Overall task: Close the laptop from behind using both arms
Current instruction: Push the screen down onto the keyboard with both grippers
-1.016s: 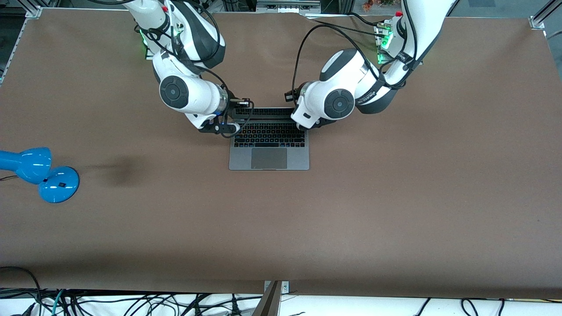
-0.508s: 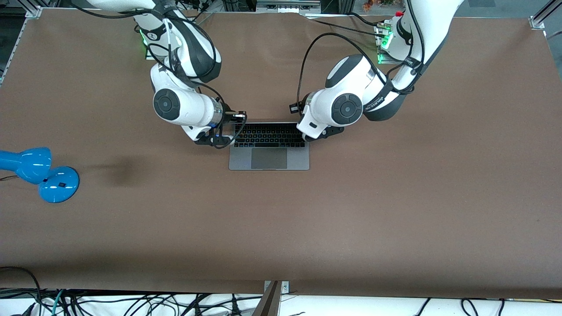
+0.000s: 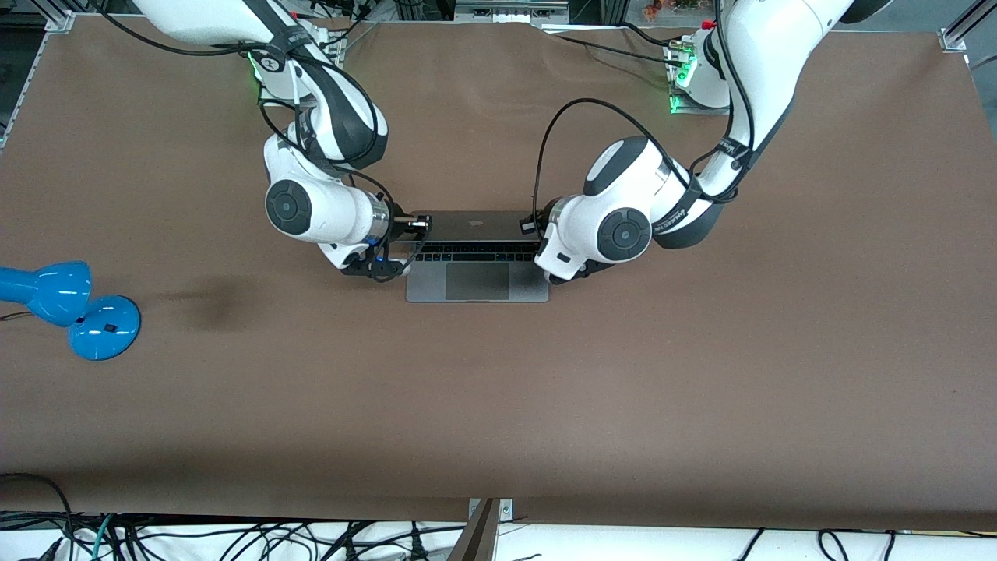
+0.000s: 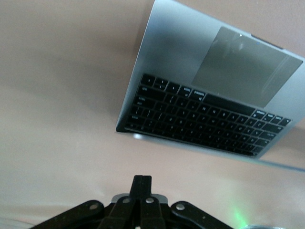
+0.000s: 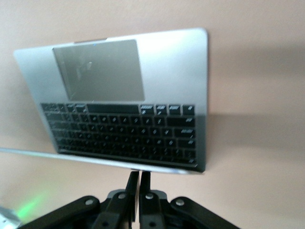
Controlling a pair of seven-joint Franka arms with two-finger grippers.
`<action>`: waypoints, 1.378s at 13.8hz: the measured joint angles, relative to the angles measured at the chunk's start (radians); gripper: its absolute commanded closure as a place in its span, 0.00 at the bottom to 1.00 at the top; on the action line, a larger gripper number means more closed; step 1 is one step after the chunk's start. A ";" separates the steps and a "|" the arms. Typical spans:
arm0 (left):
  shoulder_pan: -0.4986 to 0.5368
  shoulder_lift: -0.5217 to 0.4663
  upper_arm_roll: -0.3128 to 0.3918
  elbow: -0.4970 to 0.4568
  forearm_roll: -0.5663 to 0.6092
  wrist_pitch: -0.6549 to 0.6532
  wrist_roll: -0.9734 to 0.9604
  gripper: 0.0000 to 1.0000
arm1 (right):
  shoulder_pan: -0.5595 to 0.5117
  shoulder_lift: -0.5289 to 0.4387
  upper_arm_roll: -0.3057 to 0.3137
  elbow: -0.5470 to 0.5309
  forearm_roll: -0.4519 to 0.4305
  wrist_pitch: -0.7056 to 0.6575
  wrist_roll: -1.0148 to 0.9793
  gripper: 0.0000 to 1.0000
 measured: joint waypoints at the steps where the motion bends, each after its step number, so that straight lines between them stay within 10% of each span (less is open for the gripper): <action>1: -0.004 0.018 0.003 0.015 0.005 0.011 -0.002 1.00 | 0.000 0.020 -0.006 0.015 -0.011 0.001 -0.001 0.93; 19: -0.164 0.188 0.200 0.102 0.011 0.179 -0.005 1.00 | 0.016 0.267 -0.063 0.192 -0.045 0.096 -0.071 0.93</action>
